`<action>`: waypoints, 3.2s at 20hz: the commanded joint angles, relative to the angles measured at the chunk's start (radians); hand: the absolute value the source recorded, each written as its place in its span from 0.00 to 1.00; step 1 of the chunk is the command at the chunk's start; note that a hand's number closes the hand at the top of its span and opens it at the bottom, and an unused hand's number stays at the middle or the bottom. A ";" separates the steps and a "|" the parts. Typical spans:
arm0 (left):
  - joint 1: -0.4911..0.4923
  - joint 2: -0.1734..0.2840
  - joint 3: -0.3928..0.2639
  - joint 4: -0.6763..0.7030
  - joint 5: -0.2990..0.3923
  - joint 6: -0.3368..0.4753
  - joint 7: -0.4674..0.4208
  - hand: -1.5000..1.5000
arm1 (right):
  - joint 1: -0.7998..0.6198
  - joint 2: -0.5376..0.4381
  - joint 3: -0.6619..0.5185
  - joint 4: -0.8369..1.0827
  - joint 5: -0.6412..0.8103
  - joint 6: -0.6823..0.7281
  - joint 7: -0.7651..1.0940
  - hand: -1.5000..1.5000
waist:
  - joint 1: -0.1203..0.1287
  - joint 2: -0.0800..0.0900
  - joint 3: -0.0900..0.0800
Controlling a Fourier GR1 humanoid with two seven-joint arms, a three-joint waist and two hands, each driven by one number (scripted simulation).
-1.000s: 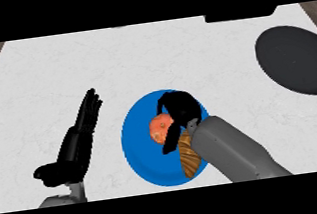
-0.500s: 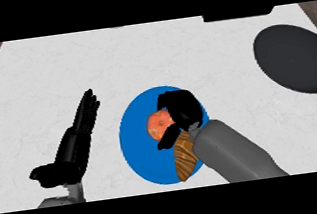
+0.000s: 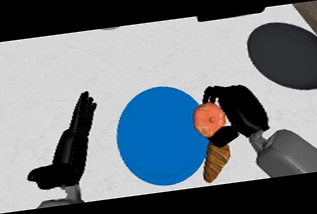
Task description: Pick the squash from the plate and place it in the pan
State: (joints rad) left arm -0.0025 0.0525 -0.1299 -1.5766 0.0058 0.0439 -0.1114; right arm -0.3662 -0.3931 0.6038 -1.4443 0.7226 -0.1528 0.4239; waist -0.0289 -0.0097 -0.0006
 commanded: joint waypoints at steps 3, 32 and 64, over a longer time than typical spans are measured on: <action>-0.022 0.000 0.004 -0.019 -0.002 0.007 0.047 0.50 | 0.111 -0.127 -0.131 -0.246 0.034 -0.124 -0.016 1.00 | 0.008 0.005 0.001; -0.061 0.019 0.021 -0.044 0.031 -0.068 0.083 0.50 | -0.218 -0.126 -0.865 0.689 -0.324 -0.424 -0.715 1.00 | 0.069 0.022 0.004; -0.095 -0.001 0.011 0.007 0.003 -0.064 0.043 0.50 | -0.450 -0.311 -1.116 1.279 -0.525 0.146 -1.018 0.00 | 0.084 0.035 0.007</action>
State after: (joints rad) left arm -0.0901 0.0322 -0.1384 -1.5597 -0.0024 -0.0100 -0.0890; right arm -0.8177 -0.6586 -0.4553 -0.1876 0.2555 -0.1038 -0.5732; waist 0.0642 0.0298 0.0078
